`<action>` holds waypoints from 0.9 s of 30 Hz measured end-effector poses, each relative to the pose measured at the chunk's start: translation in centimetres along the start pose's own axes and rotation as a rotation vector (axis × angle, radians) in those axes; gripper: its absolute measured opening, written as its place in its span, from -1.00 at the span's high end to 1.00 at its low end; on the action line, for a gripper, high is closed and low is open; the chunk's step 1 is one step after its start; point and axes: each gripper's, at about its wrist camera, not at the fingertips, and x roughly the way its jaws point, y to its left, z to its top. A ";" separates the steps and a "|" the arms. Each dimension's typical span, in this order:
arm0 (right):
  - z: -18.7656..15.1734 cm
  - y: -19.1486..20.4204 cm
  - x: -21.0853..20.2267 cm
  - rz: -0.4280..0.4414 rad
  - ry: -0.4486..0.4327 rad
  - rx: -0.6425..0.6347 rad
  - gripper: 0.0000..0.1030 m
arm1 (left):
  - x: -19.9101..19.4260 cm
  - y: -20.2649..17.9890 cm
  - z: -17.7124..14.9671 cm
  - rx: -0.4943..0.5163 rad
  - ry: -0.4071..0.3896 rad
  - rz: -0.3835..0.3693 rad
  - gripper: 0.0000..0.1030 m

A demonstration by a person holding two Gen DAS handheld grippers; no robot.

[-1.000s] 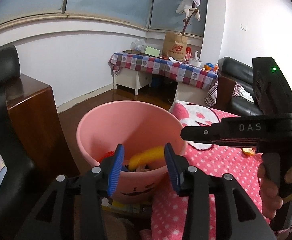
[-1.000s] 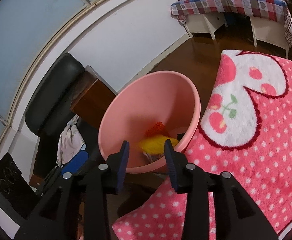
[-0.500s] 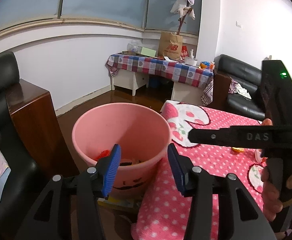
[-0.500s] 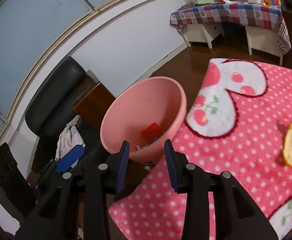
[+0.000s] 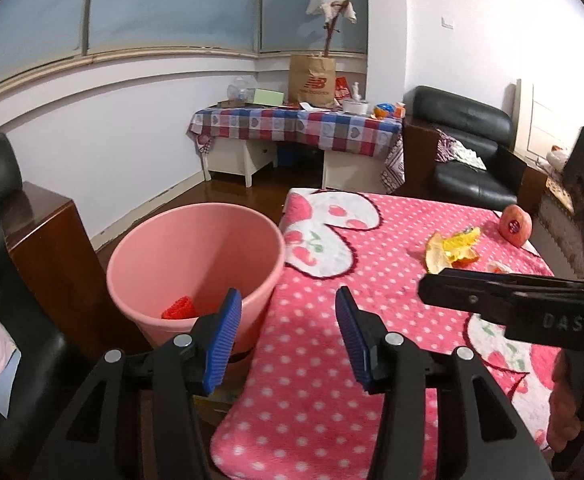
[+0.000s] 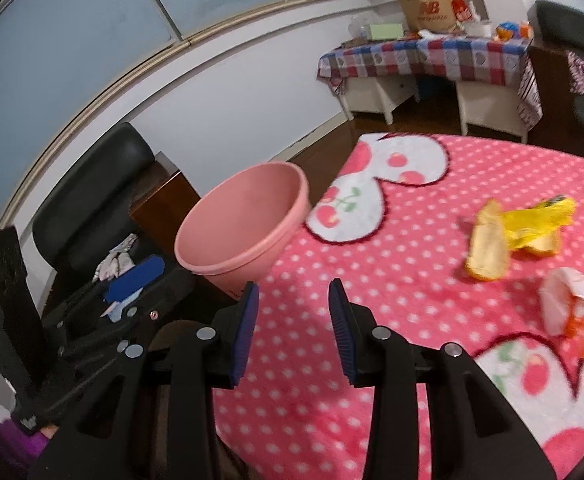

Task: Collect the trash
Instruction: 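Move both tools back toward the banana peel and plastic bag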

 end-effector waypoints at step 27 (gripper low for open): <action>-5.6 -13.2 -8.7 -0.304 -0.124 0.213 0.06 | 3.8 -7.2 -0.6 0.112 0.084 -0.108 0.05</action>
